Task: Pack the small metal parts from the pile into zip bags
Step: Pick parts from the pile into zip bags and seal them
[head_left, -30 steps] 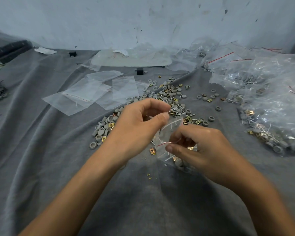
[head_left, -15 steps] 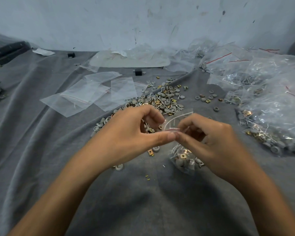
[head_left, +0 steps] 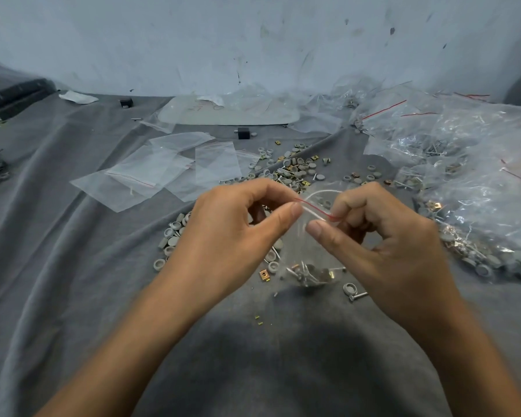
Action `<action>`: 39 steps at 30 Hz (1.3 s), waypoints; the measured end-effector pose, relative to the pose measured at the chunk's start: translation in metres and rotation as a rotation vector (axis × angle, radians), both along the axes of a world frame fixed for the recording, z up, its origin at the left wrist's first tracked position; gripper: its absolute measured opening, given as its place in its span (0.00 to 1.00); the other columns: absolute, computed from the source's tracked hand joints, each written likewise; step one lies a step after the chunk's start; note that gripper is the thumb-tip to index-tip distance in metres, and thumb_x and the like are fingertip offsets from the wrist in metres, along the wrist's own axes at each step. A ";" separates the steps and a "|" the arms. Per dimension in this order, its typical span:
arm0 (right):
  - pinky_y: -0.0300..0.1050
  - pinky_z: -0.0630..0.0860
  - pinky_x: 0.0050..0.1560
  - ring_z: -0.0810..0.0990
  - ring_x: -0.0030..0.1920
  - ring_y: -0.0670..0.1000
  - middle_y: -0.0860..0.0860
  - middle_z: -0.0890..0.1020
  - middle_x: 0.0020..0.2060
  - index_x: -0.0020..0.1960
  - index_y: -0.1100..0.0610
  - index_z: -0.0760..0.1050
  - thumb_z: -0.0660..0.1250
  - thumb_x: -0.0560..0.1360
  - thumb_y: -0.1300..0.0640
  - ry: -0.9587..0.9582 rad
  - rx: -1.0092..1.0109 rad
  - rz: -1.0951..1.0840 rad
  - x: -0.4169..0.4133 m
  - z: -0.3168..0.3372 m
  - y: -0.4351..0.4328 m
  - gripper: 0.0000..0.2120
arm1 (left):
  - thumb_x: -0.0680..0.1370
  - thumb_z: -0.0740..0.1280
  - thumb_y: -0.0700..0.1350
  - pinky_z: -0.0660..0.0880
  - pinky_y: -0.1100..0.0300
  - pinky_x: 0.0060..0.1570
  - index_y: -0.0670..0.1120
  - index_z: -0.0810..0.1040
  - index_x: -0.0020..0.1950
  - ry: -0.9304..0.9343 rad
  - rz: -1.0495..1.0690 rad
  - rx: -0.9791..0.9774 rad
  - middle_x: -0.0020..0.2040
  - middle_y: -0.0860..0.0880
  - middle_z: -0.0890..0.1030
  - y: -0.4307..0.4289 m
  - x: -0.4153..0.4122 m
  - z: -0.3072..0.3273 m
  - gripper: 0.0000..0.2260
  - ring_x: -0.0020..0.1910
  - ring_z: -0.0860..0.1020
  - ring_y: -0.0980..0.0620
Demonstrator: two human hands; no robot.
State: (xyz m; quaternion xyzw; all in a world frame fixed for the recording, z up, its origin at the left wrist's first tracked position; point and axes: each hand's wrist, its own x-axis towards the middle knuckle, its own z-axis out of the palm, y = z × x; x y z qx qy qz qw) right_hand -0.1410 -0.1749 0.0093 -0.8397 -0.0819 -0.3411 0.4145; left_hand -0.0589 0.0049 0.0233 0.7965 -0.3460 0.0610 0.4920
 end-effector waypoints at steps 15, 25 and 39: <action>0.55 0.72 0.60 0.78 0.56 0.48 0.41 0.81 0.49 0.51 0.46 0.81 0.72 0.74 0.48 -0.019 -0.181 -0.143 -0.008 0.019 0.002 0.07 | 0.80 0.68 0.48 0.66 0.75 0.34 0.54 0.78 0.47 -0.089 -0.089 0.019 0.35 0.64 0.77 0.000 -0.014 0.015 0.03 0.33 0.75 0.63; 0.34 0.70 0.45 0.80 0.43 0.46 0.39 0.79 0.38 0.42 0.50 0.80 0.72 0.72 0.54 0.009 -0.085 -0.028 -0.007 0.021 0.001 0.02 | 0.80 0.67 0.51 0.72 0.64 0.32 0.56 0.79 0.48 -0.049 -0.132 0.006 0.38 0.60 0.79 -0.002 -0.014 0.012 0.02 0.33 0.75 0.59; 0.35 0.72 0.42 0.79 0.39 0.49 0.44 0.80 0.36 0.39 0.53 0.79 0.71 0.71 0.54 -0.019 -0.050 -0.040 -0.009 0.022 0.001 0.04 | 0.79 0.70 0.48 0.66 0.74 0.34 0.55 0.81 0.48 -0.104 -0.120 -0.008 0.37 0.64 0.78 0.000 -0.019 0.017 0.01 0.33 0.75 0.62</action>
